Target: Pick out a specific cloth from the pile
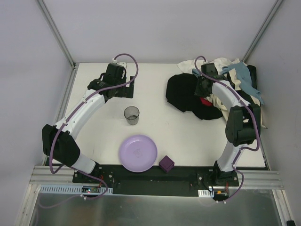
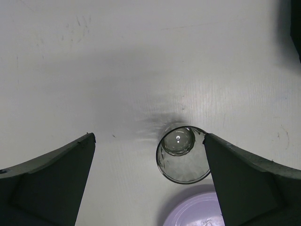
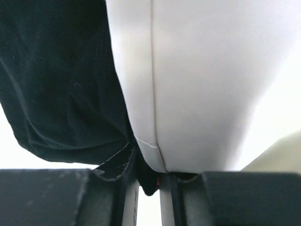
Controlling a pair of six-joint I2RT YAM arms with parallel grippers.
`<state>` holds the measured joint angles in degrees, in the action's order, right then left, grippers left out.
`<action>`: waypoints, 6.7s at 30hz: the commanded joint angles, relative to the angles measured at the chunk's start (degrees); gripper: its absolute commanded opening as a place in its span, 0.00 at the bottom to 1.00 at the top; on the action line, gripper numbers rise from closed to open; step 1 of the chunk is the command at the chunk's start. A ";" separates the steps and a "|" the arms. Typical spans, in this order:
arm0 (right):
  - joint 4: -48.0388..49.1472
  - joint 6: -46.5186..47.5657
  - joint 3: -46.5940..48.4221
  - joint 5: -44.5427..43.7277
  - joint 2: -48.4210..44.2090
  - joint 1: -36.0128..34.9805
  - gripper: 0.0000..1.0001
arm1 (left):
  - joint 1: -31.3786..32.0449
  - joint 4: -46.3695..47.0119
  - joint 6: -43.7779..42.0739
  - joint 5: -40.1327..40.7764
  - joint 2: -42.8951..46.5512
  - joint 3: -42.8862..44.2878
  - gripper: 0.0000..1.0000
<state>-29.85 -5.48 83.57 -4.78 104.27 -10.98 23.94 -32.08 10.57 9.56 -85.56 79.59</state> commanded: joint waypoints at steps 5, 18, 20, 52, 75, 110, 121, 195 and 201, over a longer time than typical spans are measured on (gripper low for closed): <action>0.49 0.55 3.17 2.84 -3.89 -0.27 0.04 | -0.04 -0.09 -0.72 1.25 -0.14 2.23 0.99; -3.64 0.21 16.79 7.50 -6.97 3.42 0.01 | -0.04 0.08 0.59 1.16 1.27 -0.40 0.99; -3.99 -0.06 19.34 7.76 -7.41 4.91 0.01 | -0.04 0.08 0.59 1.25 1.45 -0.75 0.99; -10.49 -6.04 9.51 4.16 11.39 29.00 0.01 | -0.04 2.02 4.90 -7.10 2.41 -0.67 0.99; -13.04 -2.35 8.98 13.48 -12.23 29.35 0.97 | -0.21 24.34 6.40 -16.42 21.13 -17.71 0.99; 12.17 -26.60 -19.50 25.34 -18.76 6.85 0.96 | -0.21 23.02 2.97 -16.59 21.14 -20.88 0.99; 15.79 -30.47 -21.61 25.61 -14.01 6.94 0.96 | -0.21 22.76 2.00 -15.81 20.08 -20.35 0.99; 2.26 -17.04 24.87 13.76 -9.52 30.05 0.01 | -0.21 22.67 4.90 -19.58 18.85 -20.00 0.99; -2.58 -9.65 31.74 1.36 -9.70 31.46 0.01 | -0.21 22.67 4.81 -20.02 18.41 -20.00 0.99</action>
<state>-32.60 -21.54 109.23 8.08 97.89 19.31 23.92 -10.48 15.07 -8.97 -68.49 58.67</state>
